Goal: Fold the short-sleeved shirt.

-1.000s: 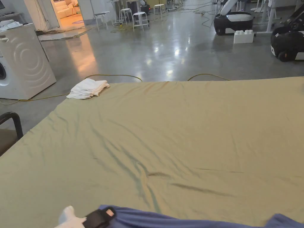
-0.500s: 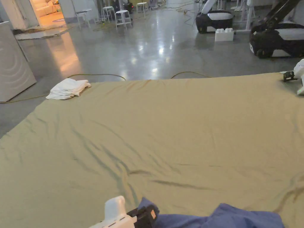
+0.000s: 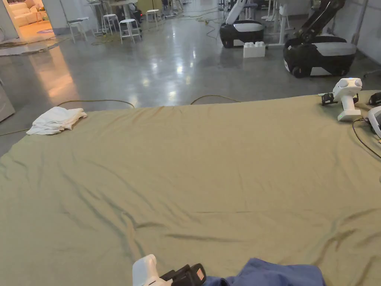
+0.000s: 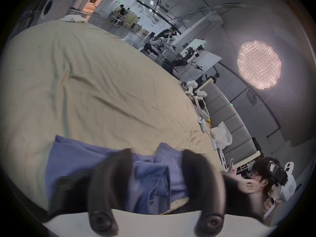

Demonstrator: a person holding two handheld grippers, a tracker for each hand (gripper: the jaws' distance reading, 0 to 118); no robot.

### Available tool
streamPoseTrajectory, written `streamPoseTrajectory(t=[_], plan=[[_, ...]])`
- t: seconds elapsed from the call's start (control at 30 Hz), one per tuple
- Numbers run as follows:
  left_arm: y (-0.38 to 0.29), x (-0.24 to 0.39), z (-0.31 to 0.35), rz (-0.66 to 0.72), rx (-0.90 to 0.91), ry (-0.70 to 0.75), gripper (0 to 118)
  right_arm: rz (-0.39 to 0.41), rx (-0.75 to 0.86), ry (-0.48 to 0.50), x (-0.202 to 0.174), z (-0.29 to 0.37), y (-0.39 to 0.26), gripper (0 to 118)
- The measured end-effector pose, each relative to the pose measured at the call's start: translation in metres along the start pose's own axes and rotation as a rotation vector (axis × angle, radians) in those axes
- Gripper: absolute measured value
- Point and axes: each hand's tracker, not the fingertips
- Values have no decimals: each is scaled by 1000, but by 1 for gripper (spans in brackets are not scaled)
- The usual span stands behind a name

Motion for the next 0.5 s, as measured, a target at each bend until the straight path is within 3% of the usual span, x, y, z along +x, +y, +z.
streamPoseTrajectory(t=[0.17,0.23,0.3,0.4,0.43,0.5], plan=[[-33,-8,-45,91,-154,-34,9,41,-27,12,-10,-4,-2,0],[-45,-2,-71,55,-239,34,9,64,-45,22,-14,-4,-3,0],[-51,2,-84,19,-231,51,8,101,-58,14,-21,-5,-4,0],[-33,1,-71,78,-210,24,8,117,-75,17,-26,-8,-7,0],[-27,-3,-58,98,-193,-18,13,113,-81,27,-26,-10,-8,0],[-14,-12,-25,77,-104,-29,64,100,-89,44,-27,-13,-11,0]])
